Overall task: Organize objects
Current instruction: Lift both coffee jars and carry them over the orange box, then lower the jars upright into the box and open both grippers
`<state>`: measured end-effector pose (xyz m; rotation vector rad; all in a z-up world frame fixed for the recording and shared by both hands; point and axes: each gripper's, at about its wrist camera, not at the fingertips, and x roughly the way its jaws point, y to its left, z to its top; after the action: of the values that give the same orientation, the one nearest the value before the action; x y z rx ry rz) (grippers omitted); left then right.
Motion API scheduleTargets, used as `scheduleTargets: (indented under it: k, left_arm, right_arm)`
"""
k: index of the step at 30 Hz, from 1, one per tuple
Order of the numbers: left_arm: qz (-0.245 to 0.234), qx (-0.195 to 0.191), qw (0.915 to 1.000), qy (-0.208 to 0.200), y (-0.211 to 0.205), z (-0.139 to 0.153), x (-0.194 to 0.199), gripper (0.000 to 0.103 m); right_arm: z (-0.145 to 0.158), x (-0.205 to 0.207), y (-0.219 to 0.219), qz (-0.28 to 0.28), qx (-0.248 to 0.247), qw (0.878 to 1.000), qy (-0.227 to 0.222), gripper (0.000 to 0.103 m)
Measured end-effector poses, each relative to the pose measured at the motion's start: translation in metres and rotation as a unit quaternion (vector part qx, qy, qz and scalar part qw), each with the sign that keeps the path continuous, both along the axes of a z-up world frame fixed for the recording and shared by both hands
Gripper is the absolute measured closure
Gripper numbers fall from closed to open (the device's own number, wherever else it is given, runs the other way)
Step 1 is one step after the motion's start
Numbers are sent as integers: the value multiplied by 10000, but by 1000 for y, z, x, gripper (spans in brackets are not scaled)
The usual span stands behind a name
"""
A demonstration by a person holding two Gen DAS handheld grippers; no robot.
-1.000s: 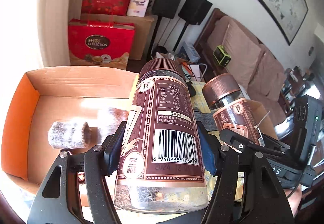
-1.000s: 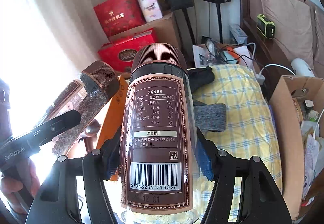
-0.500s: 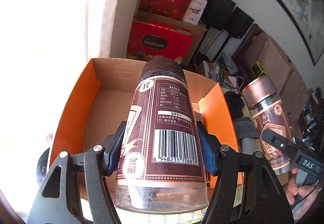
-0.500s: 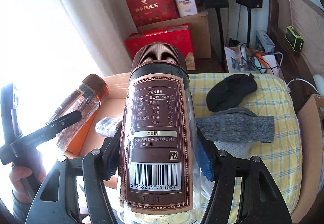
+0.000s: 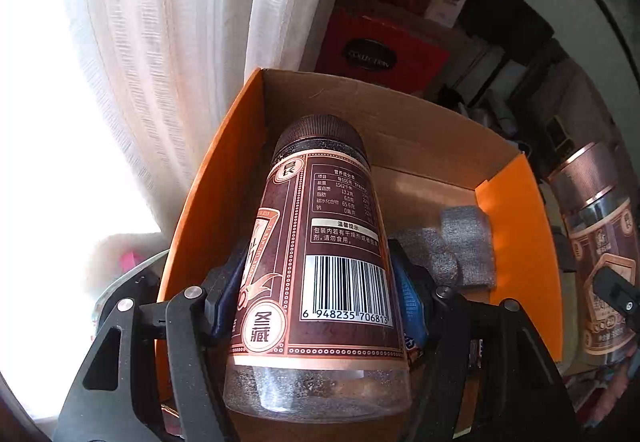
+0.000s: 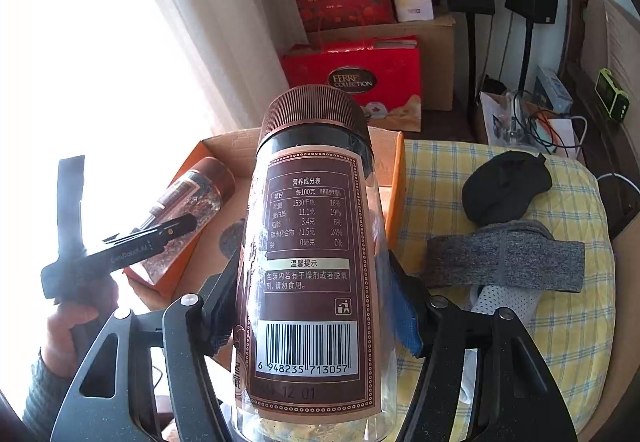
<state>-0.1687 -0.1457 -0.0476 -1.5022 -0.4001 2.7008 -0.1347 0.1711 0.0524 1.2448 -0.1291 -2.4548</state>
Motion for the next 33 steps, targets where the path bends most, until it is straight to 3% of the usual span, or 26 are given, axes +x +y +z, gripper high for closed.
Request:
scheduleTargets:
  k: [6, 21, 27, 33]
  left_arm:
    - [-45, -85, 9998, -173, 0, -10, -5, 41]
    - [-188, -971, 9944, -374, 20, -23, -13, 41]
    - [-154, -1123, 9934, -156, 23, -10, -6, 40]
    - [-234, -943, 9952, -104, 18, 1, 4, 38]
  right_arm:
    - [-3, -1, -11, 90, 67, 9999, -37, 37]
    - [-7, -1, -22, 173, 194, 9996, -113, 37]
    - [-8, -2, -25, 200, 158, 9996, -130, 37]
    - [-8, -2, -31, 266, 121, 9994, -162, 37]
